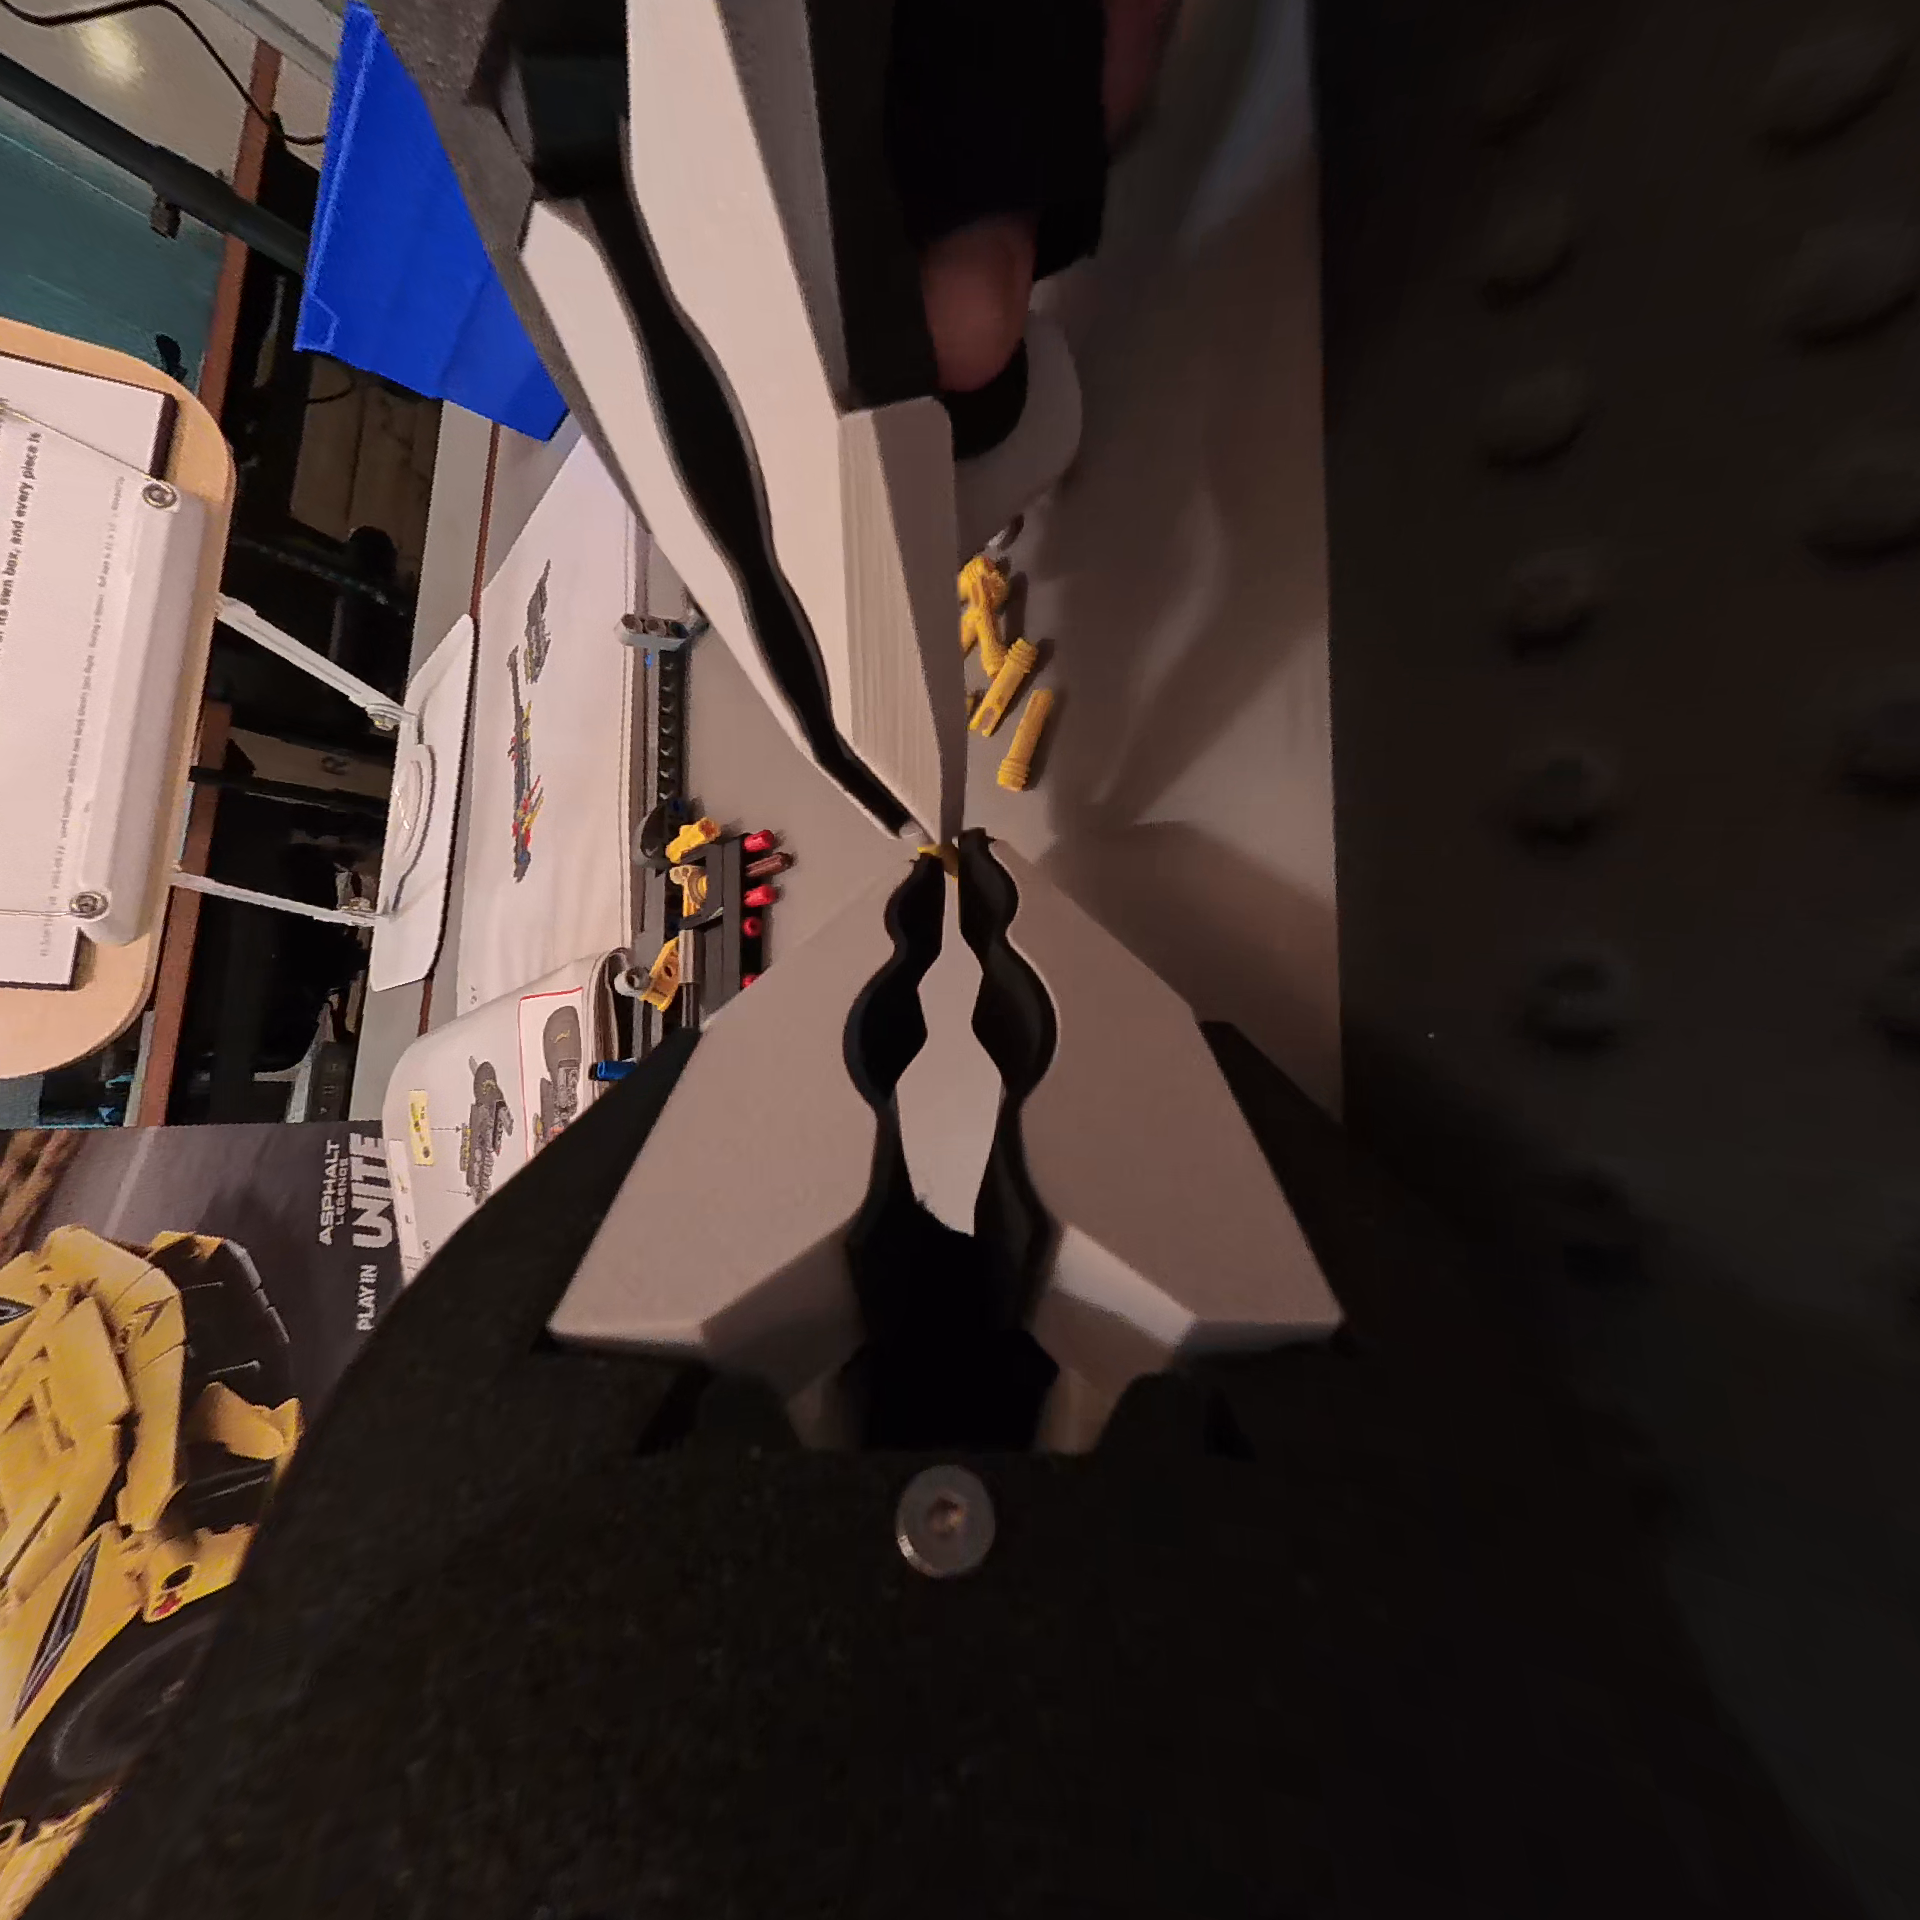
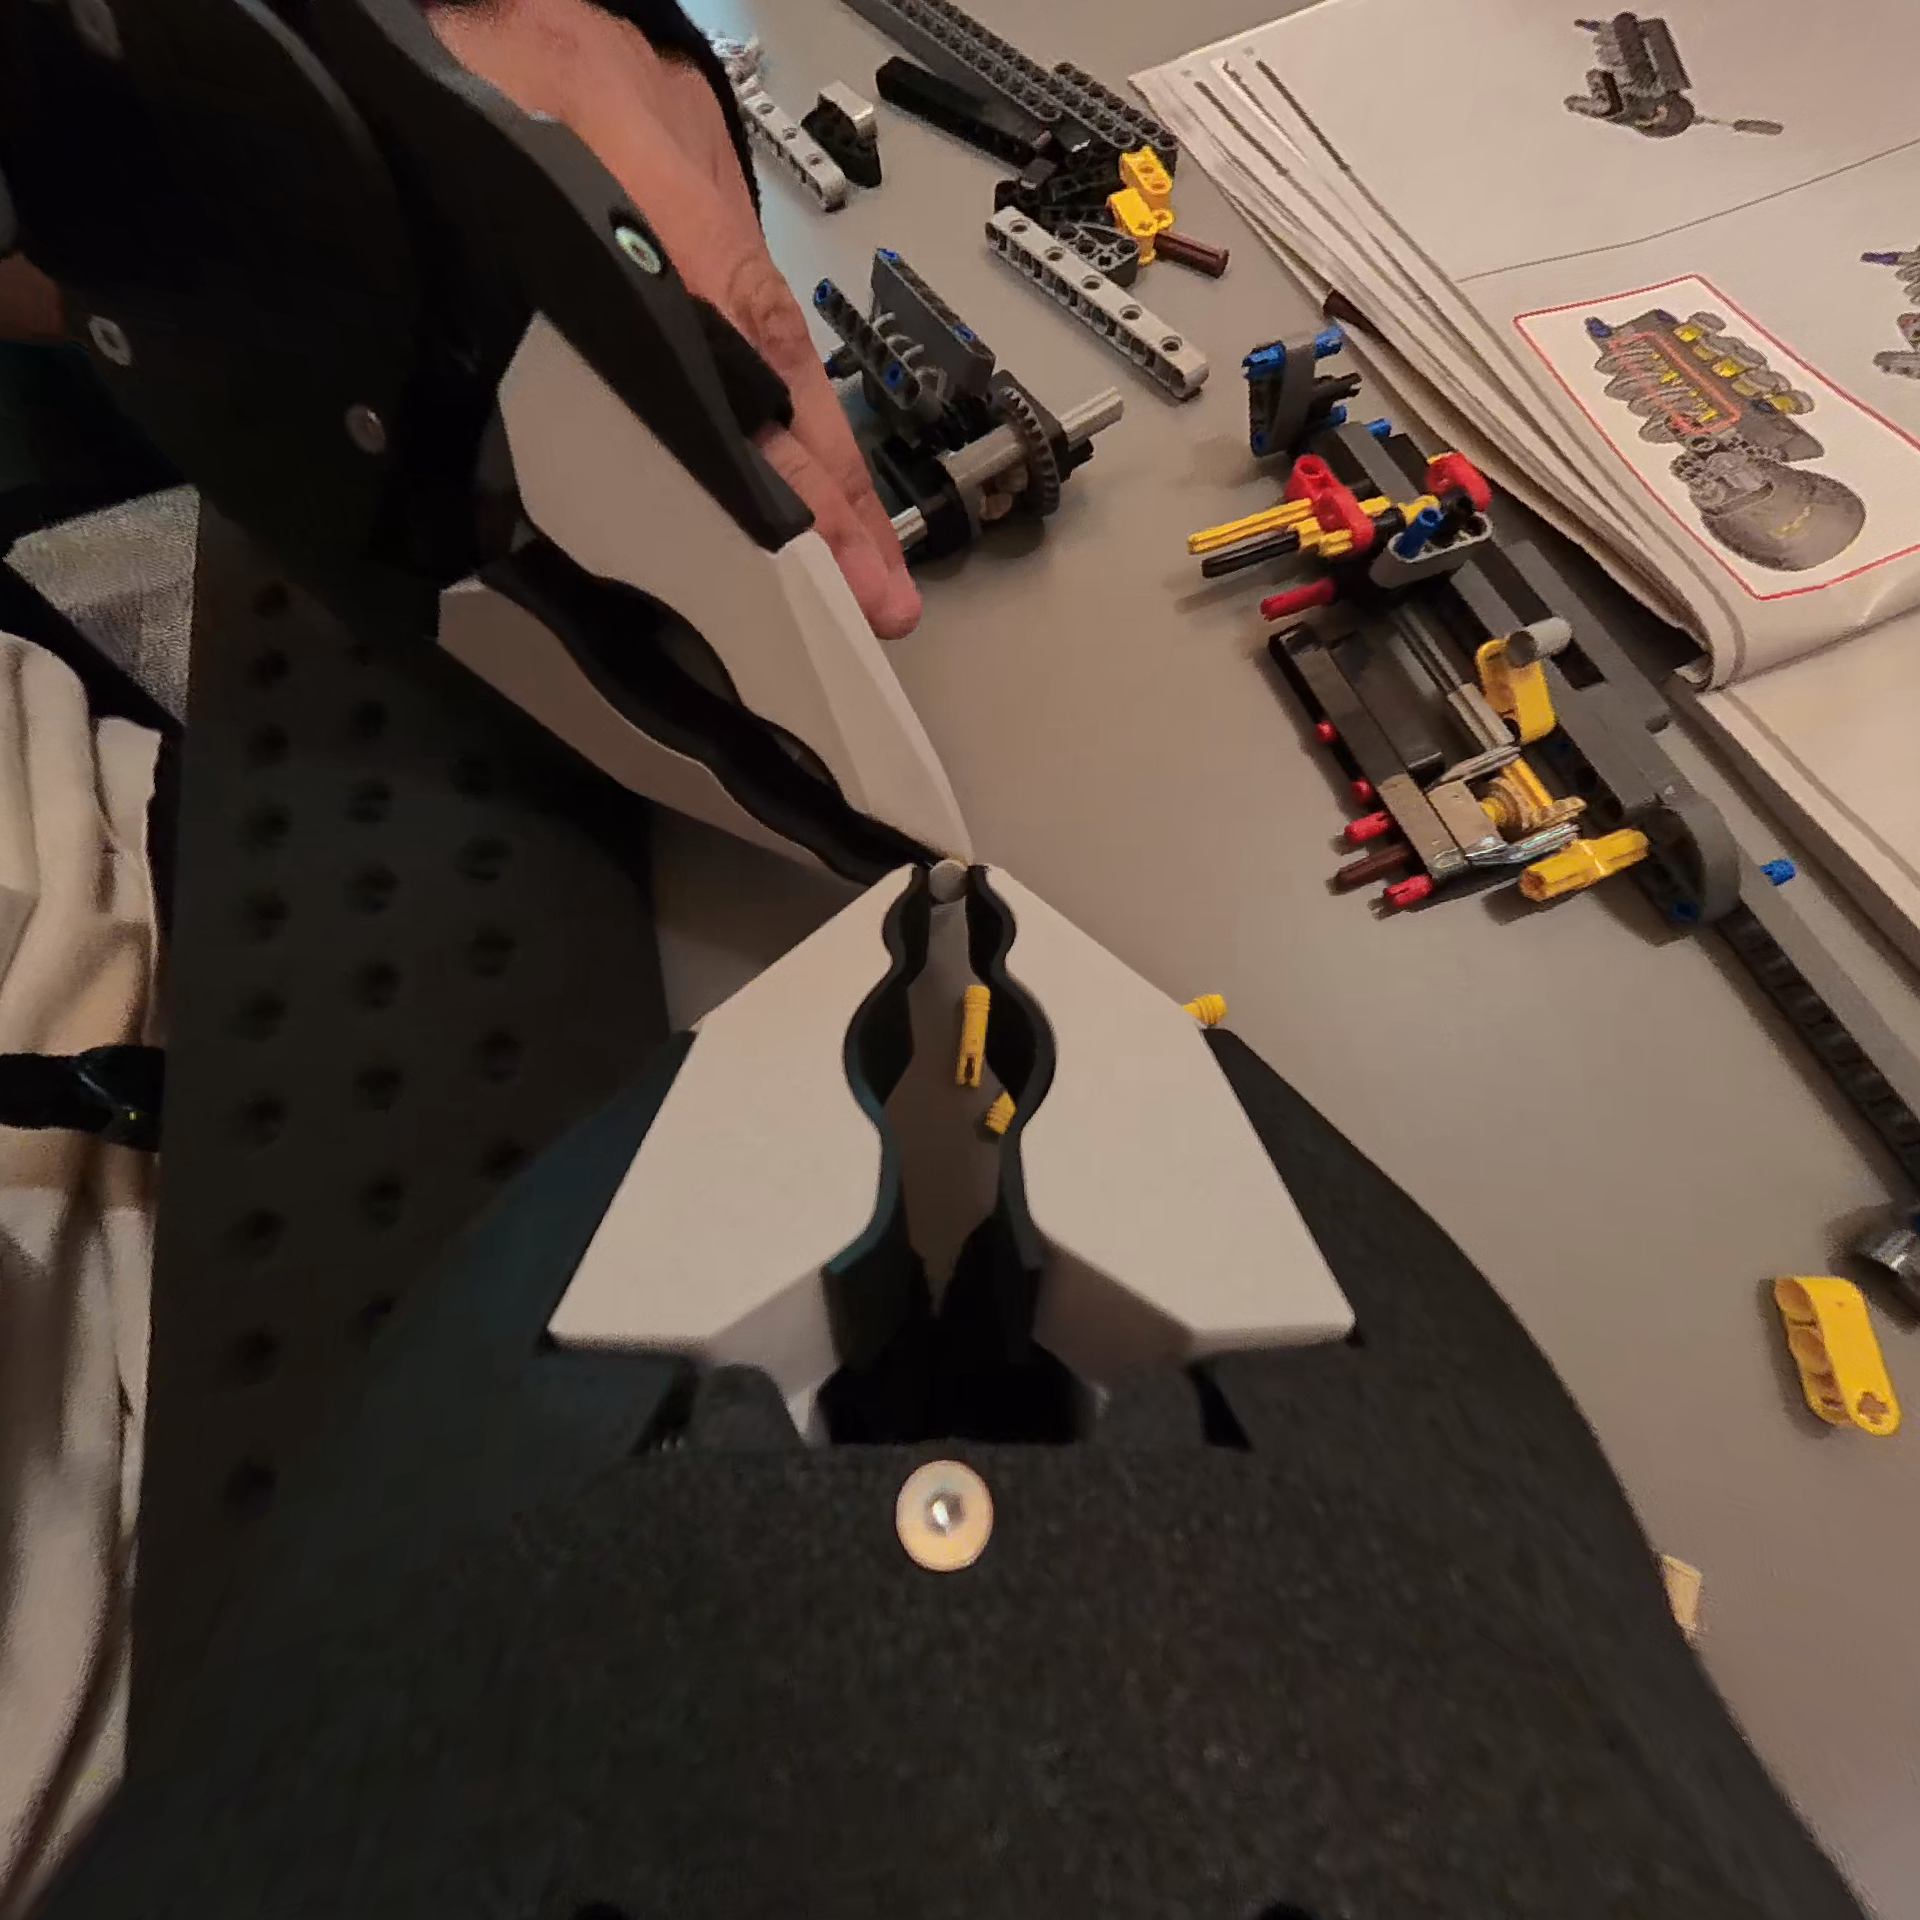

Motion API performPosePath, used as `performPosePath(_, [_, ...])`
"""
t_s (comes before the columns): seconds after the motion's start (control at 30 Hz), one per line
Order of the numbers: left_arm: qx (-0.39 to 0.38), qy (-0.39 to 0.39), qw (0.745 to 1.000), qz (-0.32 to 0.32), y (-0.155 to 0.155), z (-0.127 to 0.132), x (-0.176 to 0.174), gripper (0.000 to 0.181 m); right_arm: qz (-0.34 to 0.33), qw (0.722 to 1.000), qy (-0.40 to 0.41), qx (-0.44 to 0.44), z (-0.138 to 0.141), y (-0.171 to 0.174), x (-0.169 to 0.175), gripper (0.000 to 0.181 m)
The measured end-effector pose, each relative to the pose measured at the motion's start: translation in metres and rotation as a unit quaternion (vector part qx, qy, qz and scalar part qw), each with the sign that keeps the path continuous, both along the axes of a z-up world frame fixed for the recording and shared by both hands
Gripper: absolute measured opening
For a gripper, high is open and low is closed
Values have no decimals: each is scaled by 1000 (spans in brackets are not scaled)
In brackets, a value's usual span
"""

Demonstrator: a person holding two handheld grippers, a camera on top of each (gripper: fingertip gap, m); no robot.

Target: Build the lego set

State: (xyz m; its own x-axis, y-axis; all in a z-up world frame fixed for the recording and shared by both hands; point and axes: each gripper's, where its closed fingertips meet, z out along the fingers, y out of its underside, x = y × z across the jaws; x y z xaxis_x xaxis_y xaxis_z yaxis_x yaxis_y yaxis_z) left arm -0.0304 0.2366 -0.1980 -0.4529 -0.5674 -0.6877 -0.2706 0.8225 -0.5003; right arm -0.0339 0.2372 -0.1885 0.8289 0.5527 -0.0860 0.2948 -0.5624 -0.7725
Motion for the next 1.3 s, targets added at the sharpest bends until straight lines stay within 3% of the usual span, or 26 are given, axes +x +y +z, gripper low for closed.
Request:
performPosePath(0.27, [-73, -15, 997, -1, -1, 12, 1, 0, -7, 999, 40, 18, 17, 2, -4, 7])
performPosePath(0.77, [-112, -8, 994, 13, 3, 18, -4, 0, -35, 988, 145, 47, 27, -2, 19, 7])
performPosePath(0.9, [-199, 58, 973, 101, 18, 21, -12, 1, -69, 987, 122, 72, 27, 2, 34, 7])
performPosePath(1.03, [-312, 123, 904, 264, 27, 15, -21, 23, -100, 976, 133, 138, 51, 7, 46, 7])
performPosePath(1.1, [-293, 105, 916, 254, 21, 14, -19, 31, -105, 974, 135, 150, 55, 7, 48, 7])
performPosePath(1.17, [-192, 104, 949, 225, 33, 11, -21, 20, -102, 971, 144, 159, 60, 5, 48, 7])
performPosePath(1.23, [-130, 133, 967, 171, 44, 13, -24, 29, -97, 970, 159, 156, 61, 4, 47, 7])
performPosePath(1.3, [-93, 169, 978, 77, 46, 15, -27, 32, -93, 969, 165, 158, 63, 3, 46, 7])
